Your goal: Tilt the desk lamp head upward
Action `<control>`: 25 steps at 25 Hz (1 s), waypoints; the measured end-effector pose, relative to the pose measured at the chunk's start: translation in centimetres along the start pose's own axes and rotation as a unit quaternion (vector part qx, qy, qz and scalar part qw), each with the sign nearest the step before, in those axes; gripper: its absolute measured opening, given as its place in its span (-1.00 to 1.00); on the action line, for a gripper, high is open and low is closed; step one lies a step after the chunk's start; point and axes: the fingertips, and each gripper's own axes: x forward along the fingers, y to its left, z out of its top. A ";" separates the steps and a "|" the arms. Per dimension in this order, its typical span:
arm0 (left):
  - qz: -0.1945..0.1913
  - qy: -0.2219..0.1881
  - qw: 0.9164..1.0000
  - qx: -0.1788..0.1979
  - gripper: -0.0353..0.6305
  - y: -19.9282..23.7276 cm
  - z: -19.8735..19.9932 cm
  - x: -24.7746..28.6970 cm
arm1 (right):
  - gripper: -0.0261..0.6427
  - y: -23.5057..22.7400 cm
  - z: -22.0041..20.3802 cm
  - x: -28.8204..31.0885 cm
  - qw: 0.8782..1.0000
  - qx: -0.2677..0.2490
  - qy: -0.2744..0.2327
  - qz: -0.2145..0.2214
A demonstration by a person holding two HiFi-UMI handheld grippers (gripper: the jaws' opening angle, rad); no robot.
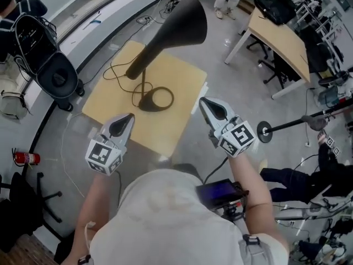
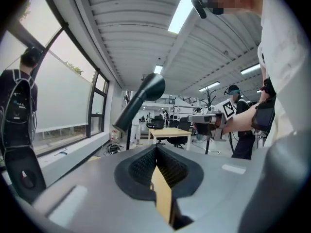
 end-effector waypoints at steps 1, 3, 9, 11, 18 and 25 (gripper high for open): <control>-0.008 0.004 1.000 -0.006 -0.89 -0.9 -0.6 -0.1 | -0.89 0.8 -1.1 -0.1 1.000 0.012 0.002 0.015; -0.020 0.014 1.000 -0.015 -0.89 -2.5 -1.7 0.0 | -0.89 1.6 -3.4 -0.5 0.999 0.030 0.011 0.034; -0.007 0.026 0.999 -0.024 -0.89 -4.3 -3.4 0.0 | -0.89 3.9 -7.0 -1.3 0.996 0.064 0.023 0.063; 0.000 0.024 0.999 -0.024 -0.89 -4.1 -3.9 -0.6 | -0.88 5.4 -7.9 -0.8 0.995 0.063 0.026 0.070; 0.026 0.029 0.998 -0.041 -0.89 -6.9 -4.6 0.2 | -0.88 5.9 -8.9 -2.4 0.993 0.072 0.030 0.090; 0.010 0.042 0.998 -0.044 -0.89 -12.0 -4.8 2.6 | -0.88 4.0 -9.0 -7.1 0.991 0.101 0.028 0.078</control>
